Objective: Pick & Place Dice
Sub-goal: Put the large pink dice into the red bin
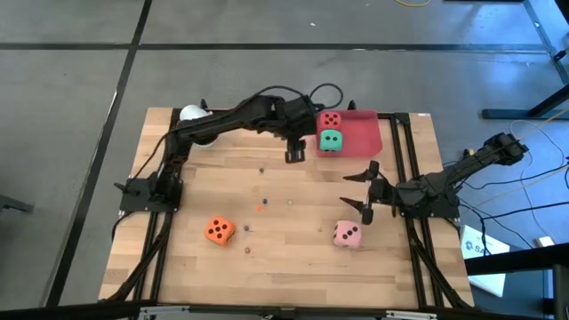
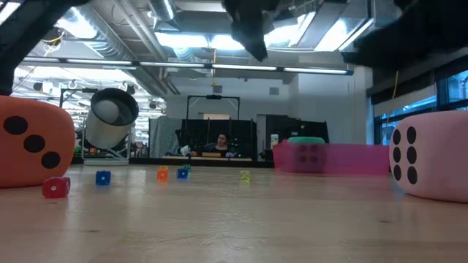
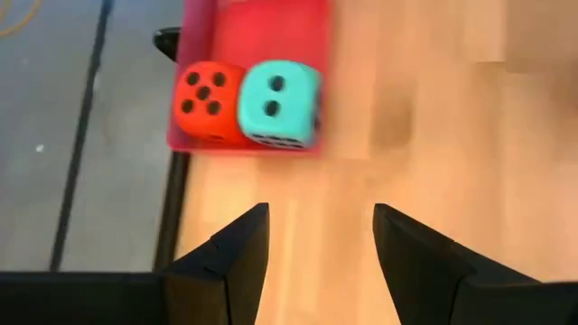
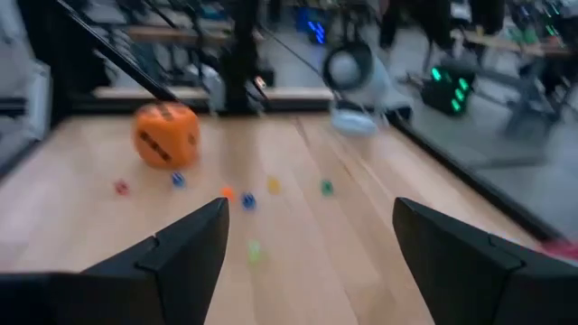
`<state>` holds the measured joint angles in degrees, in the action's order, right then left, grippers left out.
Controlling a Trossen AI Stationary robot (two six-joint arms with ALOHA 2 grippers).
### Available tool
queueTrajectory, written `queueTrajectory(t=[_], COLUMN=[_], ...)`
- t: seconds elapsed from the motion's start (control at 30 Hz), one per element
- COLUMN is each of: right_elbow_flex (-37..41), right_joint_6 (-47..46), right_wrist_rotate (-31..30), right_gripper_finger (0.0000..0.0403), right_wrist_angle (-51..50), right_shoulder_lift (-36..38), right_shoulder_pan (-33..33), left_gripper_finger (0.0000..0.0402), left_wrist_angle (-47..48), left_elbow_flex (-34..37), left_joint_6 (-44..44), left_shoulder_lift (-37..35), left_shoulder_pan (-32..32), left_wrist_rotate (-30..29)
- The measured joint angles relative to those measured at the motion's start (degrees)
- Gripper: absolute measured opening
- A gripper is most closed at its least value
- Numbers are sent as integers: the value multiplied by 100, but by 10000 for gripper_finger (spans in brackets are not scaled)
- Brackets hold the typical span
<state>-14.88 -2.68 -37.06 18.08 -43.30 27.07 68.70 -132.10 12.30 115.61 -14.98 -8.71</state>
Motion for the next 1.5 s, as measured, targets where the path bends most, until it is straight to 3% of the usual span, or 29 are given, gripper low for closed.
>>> queueTrajectory(t=[0.13, 0.27, 0.47, 0.63, 0.83, 0.93, 1.03, 1.23, 1.5], right_elbow_flex=[-465, -1127, -1798, -1846, -1881, -2166, -2702, -3801, -4243], right_joint_6=[414, 657, 517, -21, -805, -874, -1008, -2208, -4056], right_wrist_rotate=[57, 68, 370, 1133, 1490, 1406, 918, 640, 505], right_gripper_finger=[311, 311, 311, 311, 311, 310, 310, 310, 310], right_wrist_angle=[-84, -825, -1913, -2405, -2705, -2850, -3706, -6006, -6051], right_shoulder_lift=[17, 17, 17, 17, -265, -726, -1392, -2673, -3458], right_shoulder_pan=[25, 79, 79, 79, 208, 434, 713, 1128, 1863], left_gripper_finger=[180, 168, 152, 146, 148, 147, 145, 150, 145], left_wrist_angle=[185, 113, -613, -1594, -3302, -4290, -5131, -6475, -6885], left_elbow_flex=[417, 1105, 2825, 4572, 6572, 7413, 8080, 8845, 8970], left_joint_6=[-237, -482, -1034, -1505, -1857, -1859, -1862, -1871, -2004], left_shoulder_lift=[-457, -1091, -2474, -3650, -4774, -5145, -5384, -5450, -5241], left_shoulder_pan=[322, 711, 1304, 1793, 2336, 2565, 2741, 2962, 3170], left_wrist_rotate=[76, -197, -706, -1025, -1279, -1288, -1288, -1399, -1432])
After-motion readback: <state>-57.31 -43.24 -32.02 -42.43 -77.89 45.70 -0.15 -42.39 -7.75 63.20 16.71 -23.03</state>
